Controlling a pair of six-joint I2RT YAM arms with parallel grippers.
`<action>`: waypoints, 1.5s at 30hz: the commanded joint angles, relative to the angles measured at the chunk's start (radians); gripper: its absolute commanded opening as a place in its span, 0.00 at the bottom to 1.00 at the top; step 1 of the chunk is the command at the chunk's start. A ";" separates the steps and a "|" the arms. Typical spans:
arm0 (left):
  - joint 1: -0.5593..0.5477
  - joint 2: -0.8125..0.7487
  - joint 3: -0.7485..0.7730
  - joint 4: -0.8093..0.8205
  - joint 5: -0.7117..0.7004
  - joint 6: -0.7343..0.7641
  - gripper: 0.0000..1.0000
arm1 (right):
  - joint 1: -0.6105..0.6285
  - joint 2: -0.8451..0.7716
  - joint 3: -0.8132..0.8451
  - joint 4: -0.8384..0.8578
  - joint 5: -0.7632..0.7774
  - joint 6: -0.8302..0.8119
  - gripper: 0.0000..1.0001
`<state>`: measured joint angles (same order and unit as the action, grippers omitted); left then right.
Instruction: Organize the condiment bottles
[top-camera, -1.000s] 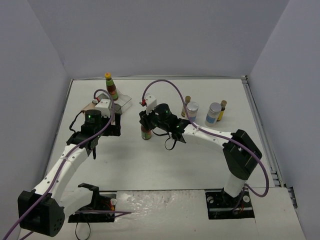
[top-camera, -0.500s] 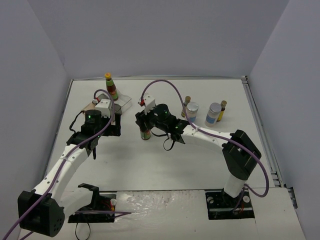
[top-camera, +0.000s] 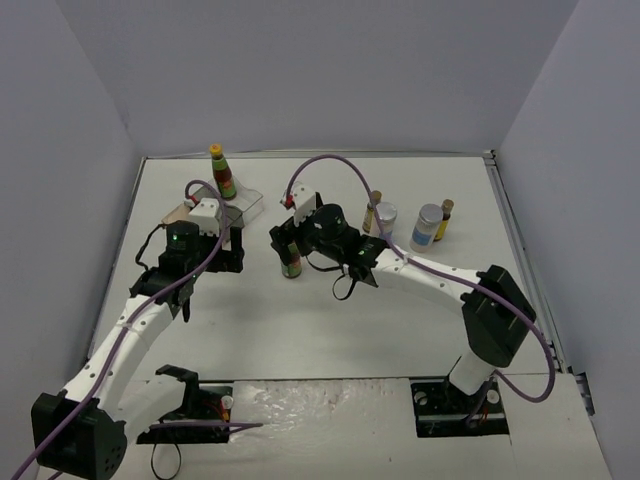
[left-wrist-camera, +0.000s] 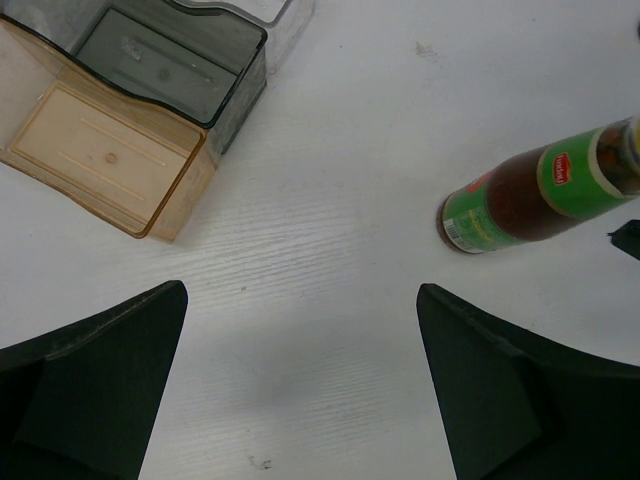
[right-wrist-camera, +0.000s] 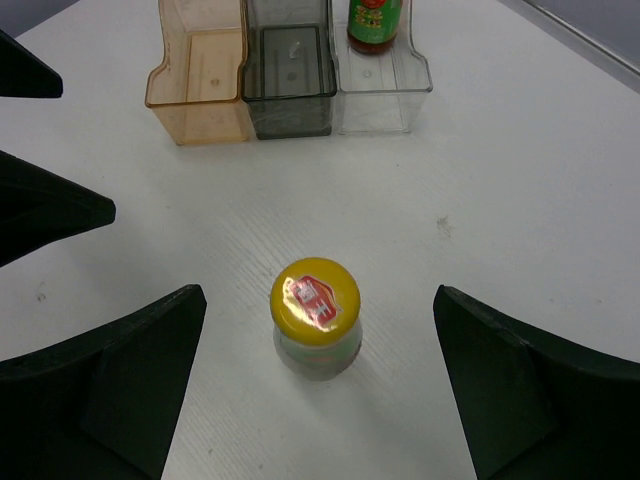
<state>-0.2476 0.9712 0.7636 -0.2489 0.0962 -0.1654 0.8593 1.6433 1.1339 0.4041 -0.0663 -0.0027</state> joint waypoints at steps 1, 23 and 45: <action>-0.054 -0.053 0.030 0.080 0.041 -0.033 0.97 | 0.003 -0.234 -0.038 -0.046 0.059 -0.022 0.98; -0.344 0.304 0.127 0.500 -0.120 -0.087 0.97 | -0.068 -0.710 -0.248 -0.225 0.287 0.033 1.00; -0.351 0.351 0.243 0.470 -0.207 -0.067 0.00 | -0.156 -0.752 -0.275 -0.262 0.270 0.027 1.00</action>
<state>-0.6079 1.4070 0.8557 0.2029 -0.0486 -0.2703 0.7246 0.8982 0.8509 0.0849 0.2026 0.0246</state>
